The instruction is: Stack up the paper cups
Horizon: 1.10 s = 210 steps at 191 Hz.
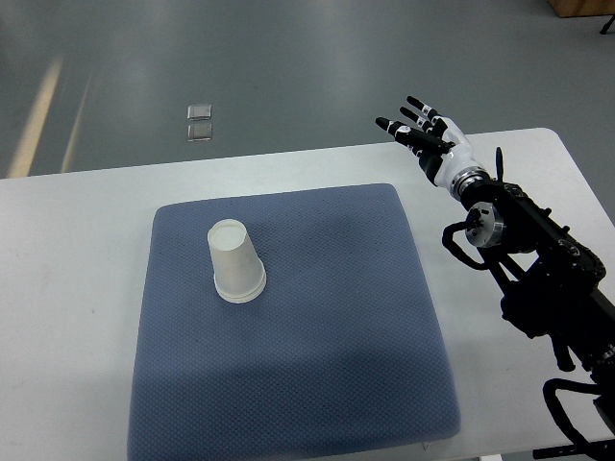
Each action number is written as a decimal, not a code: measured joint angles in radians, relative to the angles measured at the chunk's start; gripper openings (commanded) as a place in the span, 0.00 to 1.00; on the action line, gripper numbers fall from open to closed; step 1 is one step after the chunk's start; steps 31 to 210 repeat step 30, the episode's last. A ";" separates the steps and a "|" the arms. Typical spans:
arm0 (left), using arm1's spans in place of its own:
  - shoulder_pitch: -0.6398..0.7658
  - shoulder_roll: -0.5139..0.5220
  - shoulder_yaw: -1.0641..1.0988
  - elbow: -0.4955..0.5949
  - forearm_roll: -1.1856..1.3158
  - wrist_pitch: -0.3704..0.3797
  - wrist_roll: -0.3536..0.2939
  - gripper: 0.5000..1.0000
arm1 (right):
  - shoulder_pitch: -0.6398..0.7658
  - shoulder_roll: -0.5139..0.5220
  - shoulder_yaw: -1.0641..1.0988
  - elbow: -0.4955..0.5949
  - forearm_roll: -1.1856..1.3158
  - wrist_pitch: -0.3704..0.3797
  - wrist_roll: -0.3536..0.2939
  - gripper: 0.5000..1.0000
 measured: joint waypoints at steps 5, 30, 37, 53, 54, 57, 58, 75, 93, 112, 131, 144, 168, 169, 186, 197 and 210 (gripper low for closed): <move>0.000 0.000 0.000 0.000 0.000 0.000 0.000 1.00 | -0.003 0.001 -0.002 -0.001 0.000 0.000 0.000 0.85; 0.000 0.000 0.000 0.000 0.000 0.000 0.000 1.00 | -0.018 0.004 -0.010 -0.014 -0.001 -0.002 0.001 0.85; 0.000 0.000 0.000 0.000 0.000 0.000 0.000 1.00 | -0.018 0.004 -0.010 -0.014 -0.001 -0.002 0.001 0.85; 0.000 0.000 0.000 0.000 0.000 0.000 0.000 1.00 | -0.018 0.004 -0.010 -0.014 -0.001 -0.002 0.001 0.85; 0.000 0.000 0.000 0.000 0.000 0.000 0.000 1.00 | -0.018 0.004 -0.010 -0.014 -0.001 -0.002 0.001 0.85; 0.000 0.000 0.000 0.000 0.000 0.000 0.000 1.00 | -0.018 0.004 -0.010 -0.014 -0.001 -0.002 0.001 0.85; 0.000 0.000 0.000 0.000 0.000 0.000 0.000 1.00 | -0.018 0.004 -0.010 -0.014 -0.001 -0.002 0.001 0.85; 0.000 0.000 0.000 0.000 0.000 0.000 0.000 1.00 | -0.018 0.004 -0.010 -0.014 -0.001 -0.002 0.001 0.85; 0.000 0.000 0.000 0.000 0.000 0.000 0.000 1.00 | -0.018 0.004 -0.010 -0.014 -0.001 -0.002 0.001 0.85; 0.000 0.000 0.000 0.000 0.000 0.000 0.000 1.00 | -0.018 0.004 -0.010 -0.014 -0.001 -0.002 0.001 0.85; 0.000 0.000 0.000 0.000 0.000 0.000 0.000 1.00 | -0.018 0.004 -0.010 -0.014 -0.001 -0.002 0.001 0.85; 0.000 0.000 0.000 0.000 0.000 0.000 0.000 1.00 | -0.018 0.004 -0.010 -0.014 -0.001 -0.002 0.001 0.85; 0.000 0.000 0.000 0.000 0.000 0.000 0.000 1.00 | -0.018 0.004 -0.010 -0.014 -0.001 -0.002 0.001 0.85; 0.000 0.000 0.000 0.000 0.000 0.000 0.000 1.00 | -0.018 0.004 -0.010 -0.014 -0.001 -0.002 0.001 0.85; 0.000 0.000 0.000 0.000 0.000 0.000 0.000 1.00 | -0.018 0.004 -0.010 -0.014 -0.001 -0.002 0.001 0.85; 0.000 0.000 0.000 0.000 0.000 0.000 0.000 1.00 | -0.018 0.004 -0.010 -0.014 -0.001 -0.002 0.001 0.85; 0.000 0.000 0.000 0.000 0.000 0.000 0.000 1.00 | -0.018 0.004 -0.010 -0.014 -0.001 -0.002 0.001 0.85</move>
